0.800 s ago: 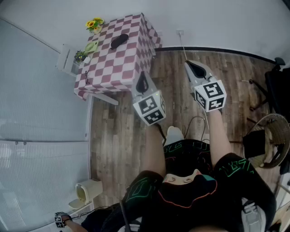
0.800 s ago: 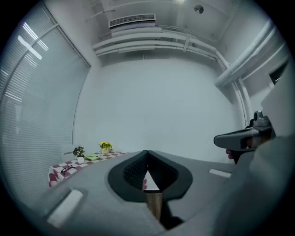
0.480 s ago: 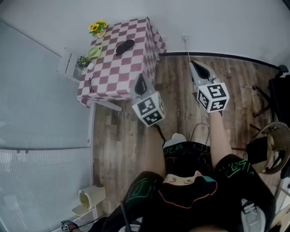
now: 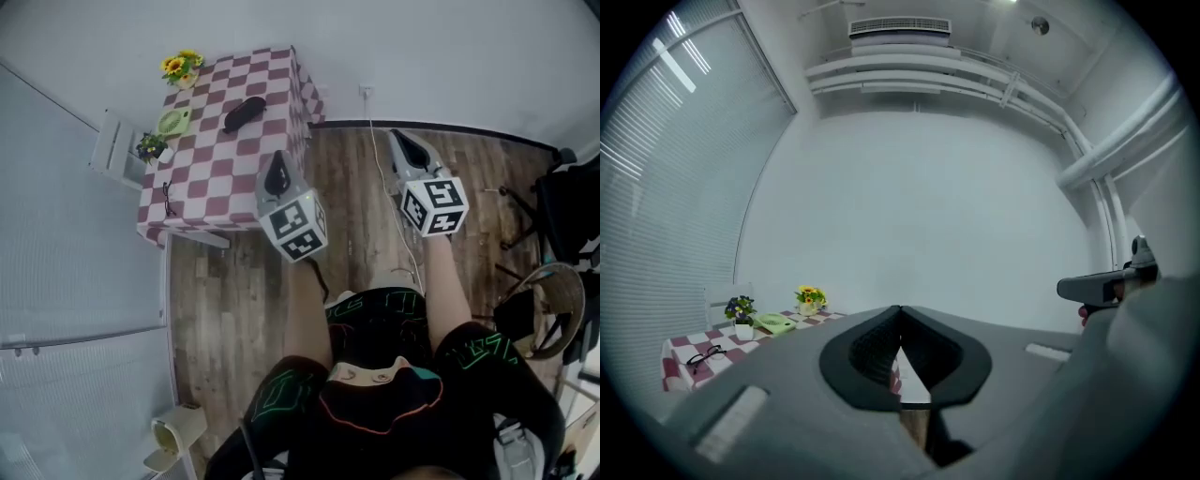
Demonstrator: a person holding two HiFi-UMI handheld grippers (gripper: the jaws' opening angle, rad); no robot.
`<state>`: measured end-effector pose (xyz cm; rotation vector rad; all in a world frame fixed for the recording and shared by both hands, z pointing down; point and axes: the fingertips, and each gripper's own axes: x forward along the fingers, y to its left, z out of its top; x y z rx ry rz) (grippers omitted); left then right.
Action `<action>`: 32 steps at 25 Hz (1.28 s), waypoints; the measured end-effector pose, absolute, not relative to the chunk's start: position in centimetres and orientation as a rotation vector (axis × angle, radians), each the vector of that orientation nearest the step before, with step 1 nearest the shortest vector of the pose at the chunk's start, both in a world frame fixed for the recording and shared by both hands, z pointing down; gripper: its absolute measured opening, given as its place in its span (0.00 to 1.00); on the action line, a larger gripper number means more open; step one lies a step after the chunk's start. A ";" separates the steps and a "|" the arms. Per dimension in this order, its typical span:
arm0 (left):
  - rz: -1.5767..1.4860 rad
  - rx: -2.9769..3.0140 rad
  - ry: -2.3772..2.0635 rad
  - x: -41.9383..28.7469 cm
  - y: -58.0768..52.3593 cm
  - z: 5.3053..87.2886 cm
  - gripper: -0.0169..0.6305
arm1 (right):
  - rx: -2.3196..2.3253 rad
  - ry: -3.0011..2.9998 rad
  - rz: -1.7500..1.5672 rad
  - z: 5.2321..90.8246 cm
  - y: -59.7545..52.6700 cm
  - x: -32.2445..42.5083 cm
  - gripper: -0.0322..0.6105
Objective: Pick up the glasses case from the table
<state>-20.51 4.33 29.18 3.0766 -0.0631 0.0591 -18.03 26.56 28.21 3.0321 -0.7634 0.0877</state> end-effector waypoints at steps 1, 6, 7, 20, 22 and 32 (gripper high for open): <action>0.062 3.069 -0.062 -19.9 4.1 29.3 0.04 | 3.023 -0.759 0.095 28.3 26.4 -17.5 0.06; 0.070 3.051 -0.041 -17.0 3.8 29.7 0.04 | 3.007 -0.736 0.100 28.1 26.2 -14.9 0.06; 0.072 3.049 -0.035 -16.3 3.9 29.9 0.04 | 3.005 -0.731 0.103 28.3 26.3 -14.3 0.05; 0.264 3.027 -0.141 -3.8 3.3 35.4 0.04 | 3.034 -0.804 0.231 32.3 26.2 0.7 0.06; 0.321 3.026 -0.154 -1.8 3.4 36.9 0.04 | 3.050 -0.799 0.261 33.2 26.8 3.3 0.06; 0.492 3.018 -0.131 9.1 7.2 40.5 0.04 | 3.091 -0.751 0.397 37.3 31.5 15.1 0.05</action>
